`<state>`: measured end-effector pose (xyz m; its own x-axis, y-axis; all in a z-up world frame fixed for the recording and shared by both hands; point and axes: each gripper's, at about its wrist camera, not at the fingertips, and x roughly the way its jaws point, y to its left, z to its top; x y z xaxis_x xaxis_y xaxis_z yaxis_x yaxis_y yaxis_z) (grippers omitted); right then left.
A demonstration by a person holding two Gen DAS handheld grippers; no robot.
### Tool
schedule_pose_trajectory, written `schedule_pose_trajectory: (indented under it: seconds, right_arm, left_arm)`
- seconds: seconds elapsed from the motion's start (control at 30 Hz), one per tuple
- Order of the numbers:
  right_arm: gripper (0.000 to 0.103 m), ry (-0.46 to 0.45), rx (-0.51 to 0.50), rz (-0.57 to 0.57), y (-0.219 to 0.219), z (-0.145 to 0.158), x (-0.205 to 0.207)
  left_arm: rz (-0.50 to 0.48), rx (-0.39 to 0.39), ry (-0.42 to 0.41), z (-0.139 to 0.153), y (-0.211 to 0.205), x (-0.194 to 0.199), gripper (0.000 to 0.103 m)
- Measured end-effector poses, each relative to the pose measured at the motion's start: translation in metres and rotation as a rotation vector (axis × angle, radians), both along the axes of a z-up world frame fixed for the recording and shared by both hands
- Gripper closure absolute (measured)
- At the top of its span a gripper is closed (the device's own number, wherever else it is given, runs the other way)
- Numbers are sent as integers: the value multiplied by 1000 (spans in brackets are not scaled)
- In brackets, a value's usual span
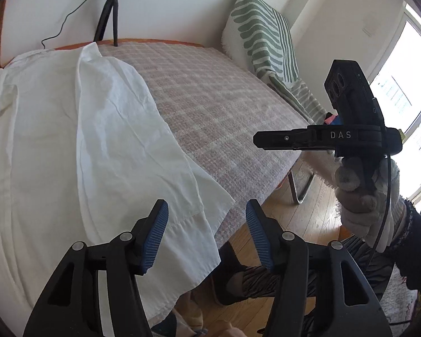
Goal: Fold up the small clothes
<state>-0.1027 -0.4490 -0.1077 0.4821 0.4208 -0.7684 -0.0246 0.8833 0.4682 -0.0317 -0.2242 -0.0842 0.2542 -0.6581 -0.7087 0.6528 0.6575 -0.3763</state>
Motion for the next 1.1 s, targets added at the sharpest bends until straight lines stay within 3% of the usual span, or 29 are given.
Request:
schedule_pose_trajectory:
  seconds: [0.2,0.33,0.4,0.47,0.5,0.57,0.6,0.73,0.87,1.1]
  right_arm:
    - [56,-31,57,-104,-36,5,-6]
    - [56,-40,97,-128,-46,7,-5]
    - [56,-46,115,-129,-48,9,-4]
    - [56,-54,126,-123,-48,12,-1]
    - [56,-57,130,-118,-47,13,1]
    - [56,-61,130,-110,-44,15,7]
    - [56,-64,132,-108,-44,16,11]
    - [56,-73,173,-103,-44,17,38]
    - [56,-63,236,-64,-28,7,86]
    - [56,25,222,-16,22,-39,179]
  left_arm:
    - [-62,194,-130,-26,-58,-19,46]
    - [-50,228,-177,-40,-64,-20,46]
    - [-45,220,-211,-42,-62,-21,52]
    - [-35,219,-229,-43,-59,-19,68]
    - [-30,205,-222,-43,-57,-15,72]
    - [-7,173,-188,-42,-51,-6,90]
    - [4,150,-161,-42,-46,-1,93]
    - [90,-15,-5,-40,-14,12,95]
    - [168,-98,19,-30,11,9,96]
    - [224,-137,15,-17,30,8,96]
